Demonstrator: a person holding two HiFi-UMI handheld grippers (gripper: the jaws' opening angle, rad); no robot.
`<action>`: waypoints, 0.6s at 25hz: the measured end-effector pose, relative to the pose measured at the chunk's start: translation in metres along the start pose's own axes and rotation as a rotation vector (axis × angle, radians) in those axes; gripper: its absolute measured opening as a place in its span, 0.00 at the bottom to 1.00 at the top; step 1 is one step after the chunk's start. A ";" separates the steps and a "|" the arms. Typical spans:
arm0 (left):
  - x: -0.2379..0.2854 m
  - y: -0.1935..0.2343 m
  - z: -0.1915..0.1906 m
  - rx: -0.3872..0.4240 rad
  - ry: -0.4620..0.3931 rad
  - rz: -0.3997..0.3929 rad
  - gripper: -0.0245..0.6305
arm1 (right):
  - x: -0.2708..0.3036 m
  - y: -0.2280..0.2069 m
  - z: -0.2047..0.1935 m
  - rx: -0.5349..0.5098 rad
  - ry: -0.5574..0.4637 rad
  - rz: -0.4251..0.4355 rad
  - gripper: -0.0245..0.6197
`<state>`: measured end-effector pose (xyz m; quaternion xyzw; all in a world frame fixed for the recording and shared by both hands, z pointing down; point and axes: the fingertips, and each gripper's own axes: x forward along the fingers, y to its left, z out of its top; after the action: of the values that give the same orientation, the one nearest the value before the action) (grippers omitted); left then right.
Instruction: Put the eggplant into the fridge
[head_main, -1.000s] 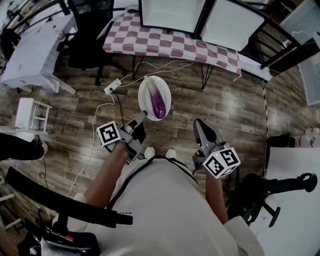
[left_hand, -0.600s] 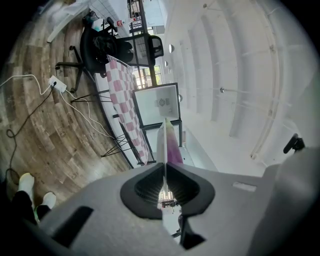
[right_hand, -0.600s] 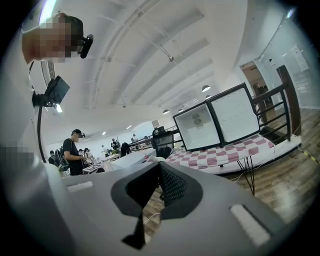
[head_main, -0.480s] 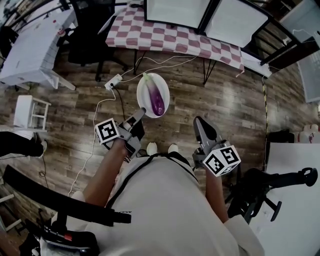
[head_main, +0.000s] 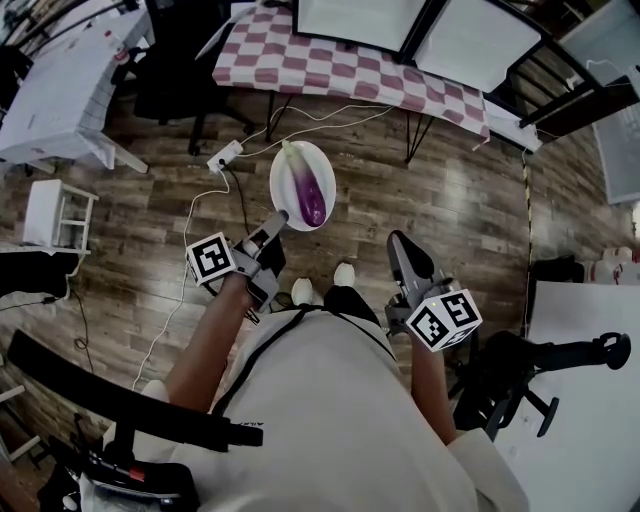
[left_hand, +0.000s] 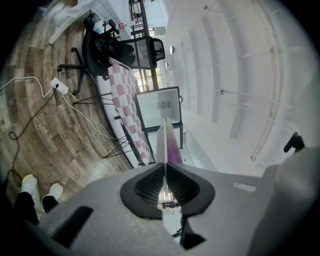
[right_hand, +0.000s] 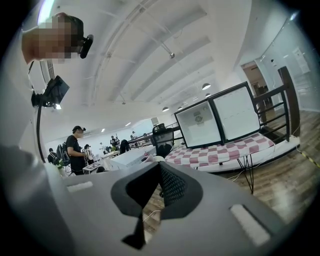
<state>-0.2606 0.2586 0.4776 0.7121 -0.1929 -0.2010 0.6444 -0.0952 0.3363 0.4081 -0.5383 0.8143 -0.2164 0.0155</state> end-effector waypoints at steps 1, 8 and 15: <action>0.000 0.000 0.000 -0.002 -0.002 -0.003 0.08 | 0.001 0.001 0.001 -0.003 0.001 0.001 0.05; 0.005 0.001 0.000 -0.003 -0.013 -0.007 0.08 | 0.002 -0.006 0.005 0.004 0.000 0.005 0.05; 0.021 0.008 0.002 0.013 -0.029 0.016 0.08 | 0.015 -0.025 0.008 0.014 -0.003 0.041 0.05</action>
<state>-0.2440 0.2446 0.4841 0.7116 -0.2091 -0.2048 0.6387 -0.0782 0.3122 0.4131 -0.5215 0.8238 -0.2208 0.0248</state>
